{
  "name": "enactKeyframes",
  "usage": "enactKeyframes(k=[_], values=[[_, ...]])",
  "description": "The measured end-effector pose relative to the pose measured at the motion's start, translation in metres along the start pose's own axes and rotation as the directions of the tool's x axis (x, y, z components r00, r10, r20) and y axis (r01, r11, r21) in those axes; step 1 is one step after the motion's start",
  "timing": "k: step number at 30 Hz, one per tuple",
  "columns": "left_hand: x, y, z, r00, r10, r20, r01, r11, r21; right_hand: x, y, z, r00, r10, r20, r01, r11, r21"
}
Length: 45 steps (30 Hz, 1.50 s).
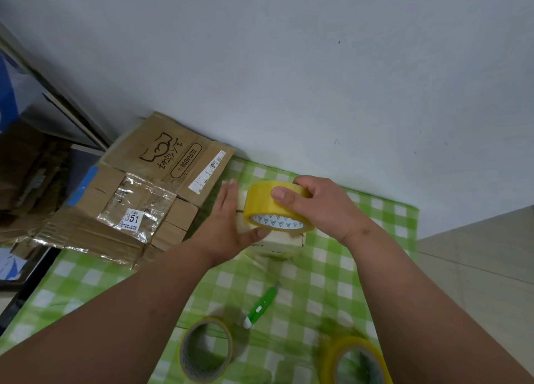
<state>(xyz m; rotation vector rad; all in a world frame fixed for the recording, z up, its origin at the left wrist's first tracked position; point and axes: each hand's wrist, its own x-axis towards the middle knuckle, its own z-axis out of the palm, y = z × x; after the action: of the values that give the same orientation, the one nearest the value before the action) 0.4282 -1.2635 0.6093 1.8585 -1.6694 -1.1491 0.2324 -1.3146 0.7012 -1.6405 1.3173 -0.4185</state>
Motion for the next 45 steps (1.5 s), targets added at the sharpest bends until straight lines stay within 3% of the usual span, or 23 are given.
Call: enactKeyframes(k=[9, 13, 21, 36, 45], values=[[0.002, -0.006, -0.003, 0.998, -0.053, 0.035, 0.056, 0.995, -0.087, -0.004, 0.002, -0.015, 1.0, 0.009, 0.006, -0.01, 0.982, 0.188], [0.002, -0.007, -0.004, 0.995, -0.093, 0.035, 0.096, 0.989, -0.108, -0.014, 0.011, -0.048, 0.997, 0.047, -0.06, -0.038, 0.989, 0.146], [0.0, -0.006, -0.005, 0.995, -0.092, 0.042, 0.093, 0.995, -0.023, -0.026, 0.032, -0.076, 0.99, 0.138, 0.007, -0.138, 0.989, 0.05], [-0.001, -0.001, -0.006, 0.999, -0.036, 0.033, 0.03, 0.986, 0.166, -0.017, 0.085, -0.069, 0.975, 0.219, -0.021, -0.219, 0.954, -0.204], [0.006, 0.011, -0.002, 0.998, 0.057, -0.033, -0.03, 0.843, 0.537, -0.007, 0.095, -0.047, 0.972, 0.23, -0.036, -0.23, 0.92, -0.319]])
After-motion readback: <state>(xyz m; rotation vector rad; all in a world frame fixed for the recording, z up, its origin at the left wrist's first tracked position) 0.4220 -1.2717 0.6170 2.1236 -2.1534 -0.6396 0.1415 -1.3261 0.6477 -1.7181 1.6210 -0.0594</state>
